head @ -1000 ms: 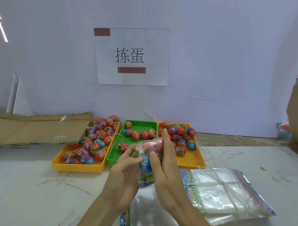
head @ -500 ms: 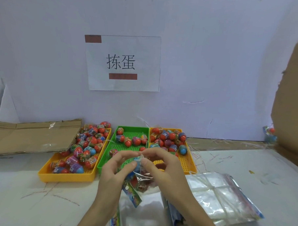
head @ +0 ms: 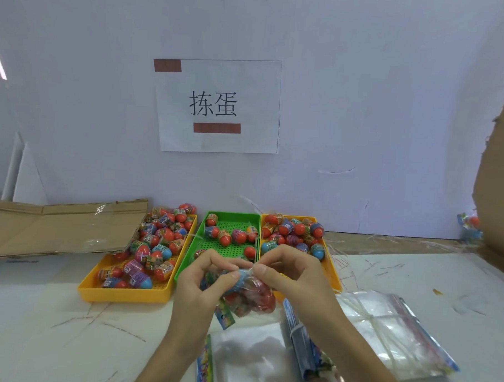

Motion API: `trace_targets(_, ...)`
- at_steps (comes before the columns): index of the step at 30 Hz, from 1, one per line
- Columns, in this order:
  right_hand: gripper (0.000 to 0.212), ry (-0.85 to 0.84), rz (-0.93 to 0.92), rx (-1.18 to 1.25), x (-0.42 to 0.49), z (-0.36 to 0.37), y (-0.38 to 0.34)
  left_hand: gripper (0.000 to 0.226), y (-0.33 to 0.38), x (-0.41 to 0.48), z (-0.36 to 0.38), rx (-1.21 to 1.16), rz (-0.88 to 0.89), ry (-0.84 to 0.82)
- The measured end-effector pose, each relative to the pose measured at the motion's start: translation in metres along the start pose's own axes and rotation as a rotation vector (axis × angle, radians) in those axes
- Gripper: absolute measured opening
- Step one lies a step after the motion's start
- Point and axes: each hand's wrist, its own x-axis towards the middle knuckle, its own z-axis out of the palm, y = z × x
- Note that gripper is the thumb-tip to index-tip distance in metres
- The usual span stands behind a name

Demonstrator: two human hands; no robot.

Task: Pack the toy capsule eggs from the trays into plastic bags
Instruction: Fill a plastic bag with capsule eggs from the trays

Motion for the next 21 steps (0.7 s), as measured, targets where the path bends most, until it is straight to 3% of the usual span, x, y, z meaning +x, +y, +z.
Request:
trace_targets(6,0.021,0.004,-0.008,0.051,-0.001,0.000,-0.001,0.021,-0.003,0.002,-0.001,-0.042,-0.024,-0.016)
trace_targets(11,0.006,0.039,-0.069,0.140,-0.003,0.009,0.001,0.020,-0.004,0.003,-0.001,-0.064,-0.039,-0.008)
trace_targets(15,0.005,0.085,-0.136,0.076,-0.006,0.013,0.005,0.020,-0.002,0.002,0.000,-0.081,-0.037,-0.013)
trace_targets(17,0.007,0.114,-0.217,-0.006,-0.007,0.015,0.006,0.021,-0.002,0.001,0.001,-0.080,-0.033,-0.017)
trace_targets(21,0.007,0.244,-0.616,-0.426,-0.009,0.017,0.013,0.020,0.000,0.000,0.002,-0.114,-0.043,-0.050)
